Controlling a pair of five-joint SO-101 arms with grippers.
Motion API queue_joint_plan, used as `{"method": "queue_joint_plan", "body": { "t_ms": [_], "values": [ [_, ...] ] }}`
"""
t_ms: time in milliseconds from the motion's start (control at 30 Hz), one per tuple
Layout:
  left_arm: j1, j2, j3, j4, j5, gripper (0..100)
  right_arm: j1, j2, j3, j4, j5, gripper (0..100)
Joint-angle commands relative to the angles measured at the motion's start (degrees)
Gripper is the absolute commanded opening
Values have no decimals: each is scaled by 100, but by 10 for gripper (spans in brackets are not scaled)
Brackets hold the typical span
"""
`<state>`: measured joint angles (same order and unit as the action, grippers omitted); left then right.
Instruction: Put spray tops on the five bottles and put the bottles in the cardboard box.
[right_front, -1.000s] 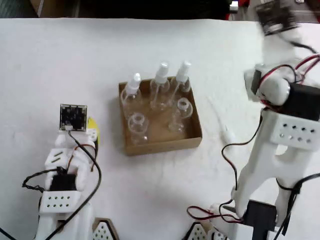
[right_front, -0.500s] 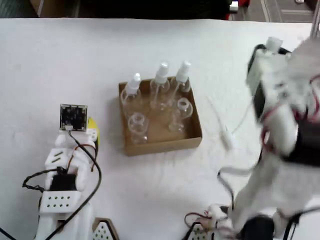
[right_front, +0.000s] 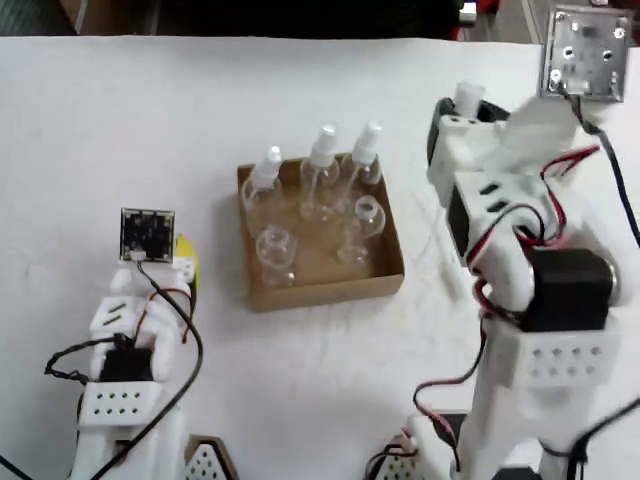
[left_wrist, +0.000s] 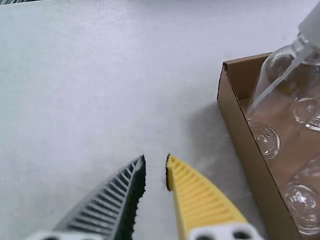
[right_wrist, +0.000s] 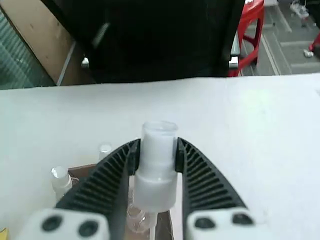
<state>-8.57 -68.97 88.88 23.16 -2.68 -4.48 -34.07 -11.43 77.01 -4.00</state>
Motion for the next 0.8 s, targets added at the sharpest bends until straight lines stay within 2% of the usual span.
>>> {"method": "queue_joint_plan", "body": {
  "t_ms": [0,133,333,500,767],
  "values": [
    [48,-110,-193,-9,-62,72,-127,-901,413,-620,-97,16],
    [66,-110,-193,-9,-62,72,-532,-1701,1275,-1437,-97,16],
    [84,-110,-193,-18,-62,72,-840,-2273,3270,-3626,-105,16],
    [75,-110,-193,-26,-70,72,-945,-2369,4211,-5297,-105,16],
    [84,-110,-202,-53,-70,72,-1604,-2316,5222,-6158,-62,16]
  ]
}}
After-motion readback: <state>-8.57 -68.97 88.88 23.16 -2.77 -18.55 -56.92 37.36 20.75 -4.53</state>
